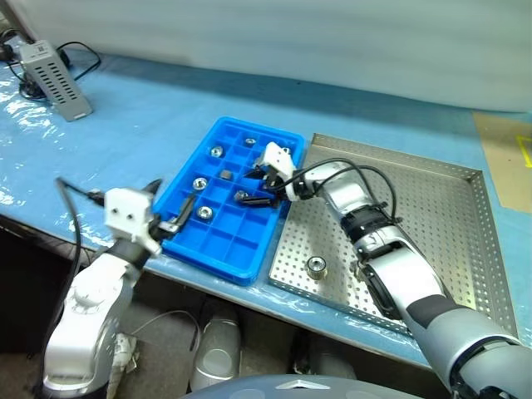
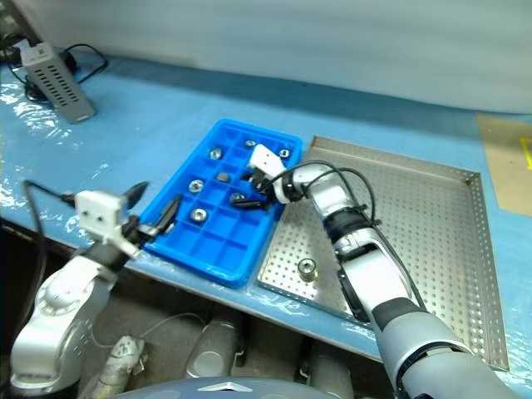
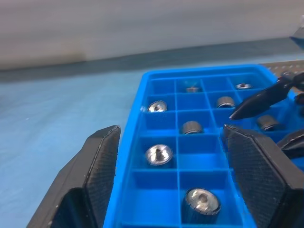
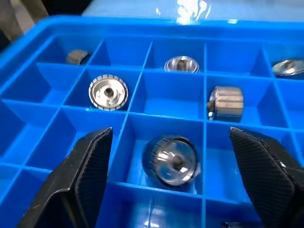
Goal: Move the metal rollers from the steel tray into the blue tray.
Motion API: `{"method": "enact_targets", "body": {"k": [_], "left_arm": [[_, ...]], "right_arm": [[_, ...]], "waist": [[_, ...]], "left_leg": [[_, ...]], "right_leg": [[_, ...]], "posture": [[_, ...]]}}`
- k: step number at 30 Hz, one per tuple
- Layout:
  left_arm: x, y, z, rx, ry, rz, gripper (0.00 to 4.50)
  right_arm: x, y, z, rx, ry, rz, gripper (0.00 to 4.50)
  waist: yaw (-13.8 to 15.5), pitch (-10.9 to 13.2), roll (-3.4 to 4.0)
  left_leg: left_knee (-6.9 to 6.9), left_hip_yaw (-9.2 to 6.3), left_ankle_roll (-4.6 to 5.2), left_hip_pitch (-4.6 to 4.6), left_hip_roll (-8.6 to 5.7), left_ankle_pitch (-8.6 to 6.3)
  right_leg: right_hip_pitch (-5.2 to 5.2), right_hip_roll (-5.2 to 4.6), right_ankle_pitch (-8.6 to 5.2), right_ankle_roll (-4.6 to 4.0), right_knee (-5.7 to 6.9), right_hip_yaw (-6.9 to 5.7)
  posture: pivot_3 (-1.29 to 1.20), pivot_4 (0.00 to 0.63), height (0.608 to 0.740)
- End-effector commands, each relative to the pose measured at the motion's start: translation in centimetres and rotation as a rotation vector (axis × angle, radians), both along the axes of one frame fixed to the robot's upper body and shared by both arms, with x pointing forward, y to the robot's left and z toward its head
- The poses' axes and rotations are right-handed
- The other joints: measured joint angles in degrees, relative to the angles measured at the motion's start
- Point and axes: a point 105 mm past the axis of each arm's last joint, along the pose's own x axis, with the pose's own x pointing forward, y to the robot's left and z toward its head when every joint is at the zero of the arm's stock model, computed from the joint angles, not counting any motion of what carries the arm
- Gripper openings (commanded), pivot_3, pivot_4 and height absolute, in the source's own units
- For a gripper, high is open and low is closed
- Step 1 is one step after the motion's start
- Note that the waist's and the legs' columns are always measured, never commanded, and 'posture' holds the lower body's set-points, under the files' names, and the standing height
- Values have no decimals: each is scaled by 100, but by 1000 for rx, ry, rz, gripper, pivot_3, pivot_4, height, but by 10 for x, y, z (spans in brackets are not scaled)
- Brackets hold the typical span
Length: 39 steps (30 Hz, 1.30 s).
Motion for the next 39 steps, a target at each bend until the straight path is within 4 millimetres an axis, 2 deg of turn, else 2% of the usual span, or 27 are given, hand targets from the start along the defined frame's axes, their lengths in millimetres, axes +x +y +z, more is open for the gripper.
{"method": "enact_targets", "body": {"k": [1, 4, 7, 11, 15, 16, 22, 27, 36, 39], "left_arm": [[13, -25, 5, -24, -9, -153, 3665], [27, -44, 4, -29, 1, -272, 3665], [37, -59, 5, -33, 1, -367, 3665], [48, -77, 9, -41, -4, -494, 3665], [57, -92, 15, -37, -32, -579, 3665], [59, -95, 17, -40, -38, -594, 3665], [60, -106, 16, -32, -46, -644, 3665], [60, -102, 16, -28, -52, -631, 3665], [61, -94, 13, -13, -48, -592, 3665], [61, -93, 12, -12, -47, -585, 3665]], "right_arm": [[-8, -36, 31, 89, -32, -31, 3951], [-27, -77, 21, 6, 3, -85, 3951], [-49, -105, 13, -40, 55, -144, 3951], [-85, -135, 2, -82, 141, -227, 3951], [-100, -152, -14, -149, 178, -336, 3951], [-103, -154, -16, -149, 186, -356, 3951], [-108, -147, -33, -131, 244, -419, 3951], [-112, -134, -39, -89, 282, -394, 3951], [-116, -118, -43, -104, 314, -303, 3951], [-115, -117, -45, -112, 312, -307, 3347]], "waist": [[-62, -1, -2], [-218, -4, -7], [-499, -10, -16], [-972, -12, -15], [-1310, -19, -21], [-1353, -21, -19], [-1522, -25, -21], [-1534, -26, -19], [-1520, -27, -18], [-1507, -27, -18]], "left_leg": [[2, 0, 0, 0, 0, 3], [5, 3, 0, -1, -3, 10], [6, 3, -8, -5, -5, 19], [-2, 2, 28, -5, 1, 20], [-2, 3, 25, 6, 24, 21], [-2, 2, 23, 9, 28, 22], [1, 1, 18, 16, 32, 26], [1, 0, 26, 9, 32, 22], [1, 0, 36, 1, 31, 15], [1, 0, 36, 2, 32, 15]], "right_leg": [[4, 0, 0, 1, 0, 0], [9, 0, 1, 4, -3, 3], [9, 3, -3, 15, -5, 10], [4, 13, -7, 19, -12, 11], [13, 35, -8, 20, -28, 11], [16, 39, -22, 44, -29, 11], [28, 47, -23, 47, -39, 10], [30, 47, -3, 12, -48, 8], [33, 45, 1, 5, -59, 7], [35, 46, 1, 5, -59, 7]], "posture": [[168, 150, 740], [22, 150, 740], [-59, 150, 740], [-157, 150, 740], [-249, 150, 740], [-255, 150, 740], [-270, 150, 740], [-250, 150, 740], [-213, 150, 740], [-209, 150, 740]]}}
